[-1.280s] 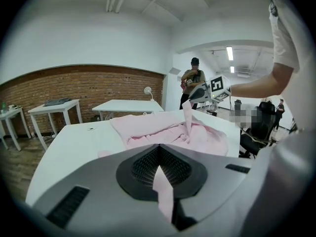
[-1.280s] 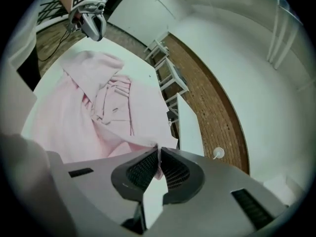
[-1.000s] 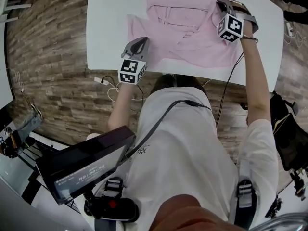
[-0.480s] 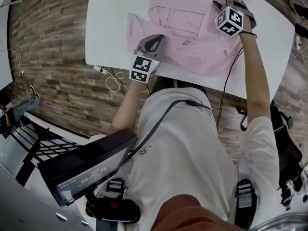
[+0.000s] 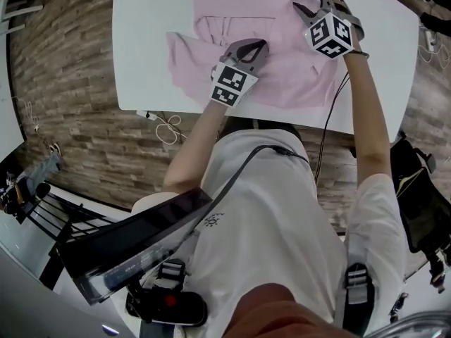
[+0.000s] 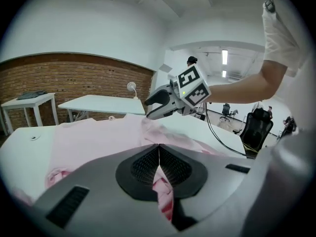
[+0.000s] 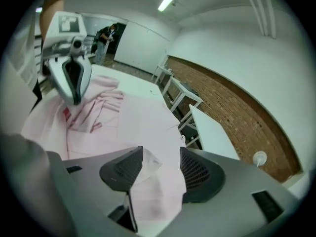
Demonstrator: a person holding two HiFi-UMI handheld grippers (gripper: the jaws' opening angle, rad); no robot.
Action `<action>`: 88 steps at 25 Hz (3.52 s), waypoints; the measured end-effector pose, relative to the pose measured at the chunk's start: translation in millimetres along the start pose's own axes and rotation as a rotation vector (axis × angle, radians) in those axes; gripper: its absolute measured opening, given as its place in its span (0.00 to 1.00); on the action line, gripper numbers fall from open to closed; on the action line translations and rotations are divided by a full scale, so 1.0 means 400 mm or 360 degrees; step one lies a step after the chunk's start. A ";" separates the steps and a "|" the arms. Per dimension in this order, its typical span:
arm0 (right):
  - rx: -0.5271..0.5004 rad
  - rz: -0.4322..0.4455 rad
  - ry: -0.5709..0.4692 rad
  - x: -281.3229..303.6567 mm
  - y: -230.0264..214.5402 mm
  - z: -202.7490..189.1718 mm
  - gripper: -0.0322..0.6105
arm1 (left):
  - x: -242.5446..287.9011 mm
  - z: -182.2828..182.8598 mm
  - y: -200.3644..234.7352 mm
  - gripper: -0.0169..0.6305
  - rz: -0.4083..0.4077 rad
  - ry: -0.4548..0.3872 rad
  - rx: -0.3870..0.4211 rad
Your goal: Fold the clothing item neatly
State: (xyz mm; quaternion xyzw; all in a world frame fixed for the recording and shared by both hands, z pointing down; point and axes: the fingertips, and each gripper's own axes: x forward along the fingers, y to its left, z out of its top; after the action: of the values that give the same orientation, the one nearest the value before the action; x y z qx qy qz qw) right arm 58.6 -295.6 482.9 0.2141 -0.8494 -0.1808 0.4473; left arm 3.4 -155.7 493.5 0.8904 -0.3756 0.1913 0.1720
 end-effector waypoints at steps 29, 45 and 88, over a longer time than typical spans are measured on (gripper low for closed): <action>0.1133 0.0115 0.0221 -0.268 0.390 -0.276 0.06 | 0.251 -0.058 -0.011 0.03 -0.0136 0.0248 -0.0016; 0.0937 0.0064 0.0003 -0.236 -0.058 -0.238 0.06 | 0.137 0.102 0.124 0.03 0.0023 0.0103 0.0037; 0.0987 0.0073 -0.0125 -0.127 0.242 -0.021 0.26 | -0.585 -0.483 0.359 0.25 0.0738 0.0423 -0.0563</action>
State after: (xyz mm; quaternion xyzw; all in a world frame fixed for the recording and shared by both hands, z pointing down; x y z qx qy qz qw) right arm 71.8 -188.4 500.9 0.3138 -0.8853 0.0889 0.3315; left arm -293.9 -22.0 574.6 0.7045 -0.5701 0.2719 0.3236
